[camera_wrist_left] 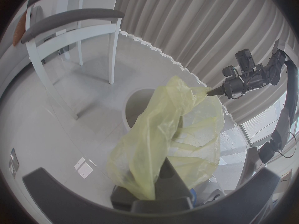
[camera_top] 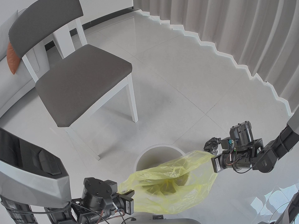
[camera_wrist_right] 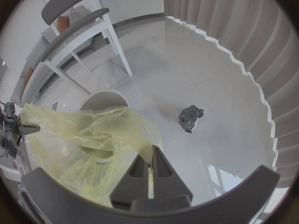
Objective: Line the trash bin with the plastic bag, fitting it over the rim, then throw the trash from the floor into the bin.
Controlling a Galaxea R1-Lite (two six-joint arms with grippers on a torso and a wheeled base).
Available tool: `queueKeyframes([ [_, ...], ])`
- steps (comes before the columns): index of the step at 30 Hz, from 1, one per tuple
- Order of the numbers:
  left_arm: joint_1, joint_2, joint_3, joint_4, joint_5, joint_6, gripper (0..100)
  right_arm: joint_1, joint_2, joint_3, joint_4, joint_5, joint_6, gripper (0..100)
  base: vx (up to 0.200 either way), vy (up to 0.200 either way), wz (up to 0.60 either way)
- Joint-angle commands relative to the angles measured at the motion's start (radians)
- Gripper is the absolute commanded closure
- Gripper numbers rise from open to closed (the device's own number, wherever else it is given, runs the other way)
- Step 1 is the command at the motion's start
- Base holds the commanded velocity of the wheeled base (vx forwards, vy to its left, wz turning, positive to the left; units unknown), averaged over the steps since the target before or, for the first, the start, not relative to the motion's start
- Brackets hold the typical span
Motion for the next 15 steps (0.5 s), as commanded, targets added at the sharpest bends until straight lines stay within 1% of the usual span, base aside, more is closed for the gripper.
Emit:
queueKeyframes([
  [1, -0.042, 0.054, 0.003, -0.008, 0.001, -0.034, 100, 0.003, 0.021, 0.052, -0.011, 0.001, -0.001, 100, 0.0, 0.0, 0.0],
  [2, -0.042, 0.054, 0.003, -0.008, 0.001, -0.034, 100, 0.003, 0.021, 0.052, -0.011, 0.001, -0.001, 100, 0.0, 0.0, 0.0],
  [3, -0.05, 0.078, 0.003, -0.034, 0.004, -0.048, 100, 0.006, 0.024, 0.081, -0.04, 0.001, -0.001, 100, 0.0, 0.0, 0.0],
  [7, -0.055, 0.131, 0.014, -0.086, 0.015, -0.05, 100, 0.008, 0.047, 0.127, -0.104, 0.001, -0.004, 100, 0.0, 0.0, 0.0],
  [15, -0.042, 0.213, 0.015, -0.18, 0.015, -0.047, 100, 0.008, 0.09, 0.112, -0.124, 0.001, -0.01, 100, 0.0, 0.0, 0.0],
])
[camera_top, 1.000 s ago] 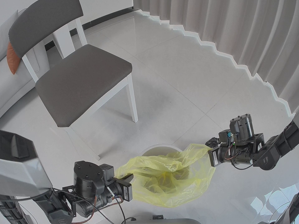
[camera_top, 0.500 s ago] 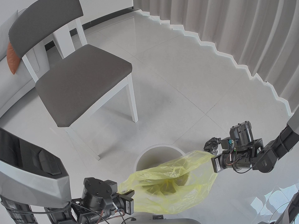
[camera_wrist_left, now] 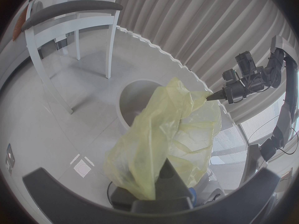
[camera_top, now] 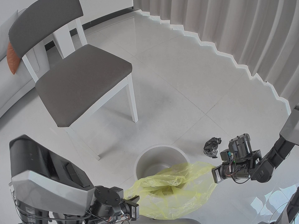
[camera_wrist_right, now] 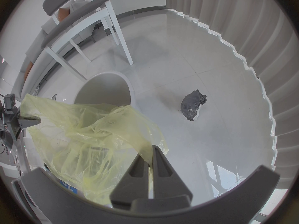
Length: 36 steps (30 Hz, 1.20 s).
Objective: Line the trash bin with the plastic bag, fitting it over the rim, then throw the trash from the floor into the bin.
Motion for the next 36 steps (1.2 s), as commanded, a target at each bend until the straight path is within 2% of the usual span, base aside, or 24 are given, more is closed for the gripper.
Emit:
queueKeyframes([
  [1, 0.01, 0.066, 0.001, -0.031, 0.001, 0.001, 100, 0.001, 0.037, -0.023, -0.002, 0.0, -0.002, 100, 0.0, 0.0, 0.0],
  [13, 0.182, 0.103, -0.087, -0.045, -0.013, 0.012, 100, -0.027, 0.162, -0.222, 0.003, 0.0, 0.004, 100, 0.0, 0.0, 0.0],
  [25, 0.173, 0.126, -0.033, -0.054, -0.015, 0.009, 100, -0.034, 0.169, -0.169, -0.005, 0.011, 0.001, 100, 0.0, 0.0, 0.0],
  [33, 0.193, 0.164, -0.098, -0.052, -0.038, 0.019, 100, -0.037, 0.218, -0.227, -0.031, 0.015, 0.001, 100, 0.0, 0.0, 0.0],
  [36, 0.233, 0.176, -0.136, -0.049, -0.044, 0.059, 100, -0.048, 0.243, -0.278, -0.025, 0.015, 0.001, 100, 0.0, 0.0, 0.0],
])
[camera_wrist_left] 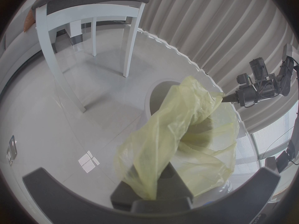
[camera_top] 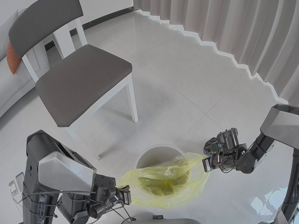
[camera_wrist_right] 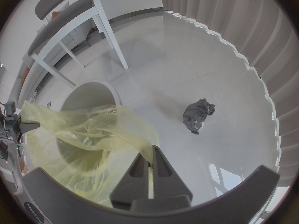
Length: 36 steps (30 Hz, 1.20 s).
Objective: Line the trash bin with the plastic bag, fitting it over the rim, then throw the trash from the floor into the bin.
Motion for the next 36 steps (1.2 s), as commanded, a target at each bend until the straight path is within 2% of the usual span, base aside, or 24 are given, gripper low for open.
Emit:
queueKeyframes([
  [1, 0.046, 0.036, -0.058, -0.01, -0.01, 0.036, 100, -0.01, 0.046, -0.063, 0.004, 0.001, -0.001, 100, 0.0, 0.0, 0.0],
  [10, 0.074, 0.047, -0.1, -0.018, 0.007, 0.05, 100, -0.013, 0.048, -0.075, 0.004, 0.01, -0.011, 100, 0.0, 0.0, 0.0],
  [11, 0.072, 0.039, -0.095, -0.018, 0.01, 0.051, 100, -0.013, 0.046, -0.071, 0.001, 0.01, -0.013, 0, 0.0, 0.0, 0.0],
  [16, 0.061, -0.026, -0.097, -0.016, 0.033, 0.051, 100, -0.023, 0.008, -0.022, -0.002, 0.01, -0.016, 0, 0.0, 0.0, 0.0],
  [22, 0.058, 0.026, -0.149, -0.018, 0.073, 0.048, 100, -0.045, -0.029, 0.03, -0.005, 0.009, -0.024, 0, 0.0, 0.0, 0.0],
  [31, 0.051, 0.05, -0.207, -0.016, 0.089, 0.048, 100, -0.036, -0.138, 0.06, 0.001, 0.01, -0.024, 0, 0.0, 0.0, 0.0],
  [32, 0.051, 0.05, -0.207, -0.016, 0.089, 0.048, 0, -0.036, -0.138, 0.06, 0.001, 0.01, -0.024, 0, 0.0, 0.0, 0.0],
  [36, 0.066, 0.053, -0.204, -0.018, 0.09, 0.047, 0, -0.014, -0.192, 0.076, 0.001, 0.01, -0.024, 0, 0.0, 0.0, 0.0],
])
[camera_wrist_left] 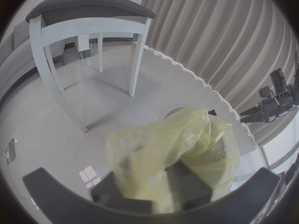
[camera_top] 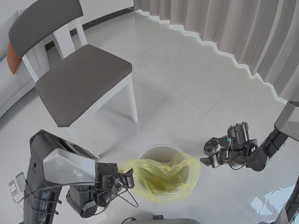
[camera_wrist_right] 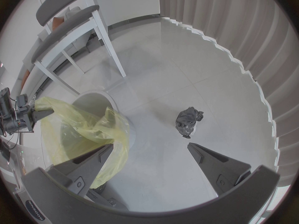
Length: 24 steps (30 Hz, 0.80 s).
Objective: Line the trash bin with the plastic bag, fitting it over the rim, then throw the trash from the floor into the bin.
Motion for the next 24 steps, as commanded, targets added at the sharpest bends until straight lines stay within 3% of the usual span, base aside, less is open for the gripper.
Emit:
queueKeyframes([
  [1, 0.011, 0.009, -0.001, -0.018, 0.002, -0.001, 0, 0.017, -0.066, 0.013, 0.0, 0.0, 0.0, 0, 0.0, 0.0, 0.0],
  [11, 0.025, 0.0, 0.025, -0.018, 0.013, 0.002, 0, 0.046, -0.112, 0.034, 0.002, 0.0, -0.014, 0, 0.0, 0.0, 0.0],
  [20, 0.108, -0.04, 0.127, -0.018, 0.046, -0.001, 0, 0.077, -0.134, 0.041, -0.001, -0.001, -0.015, 0, 0.0, 0.0, 0.0],
  [24, 0.111, -0.034, 0.089, -0.018, 0.045, 0.014, 0, 0.088, -0.124, 0.03, -0.003, 0.0, -0.018, 0, 0.0, 0.0, 0.0],
])
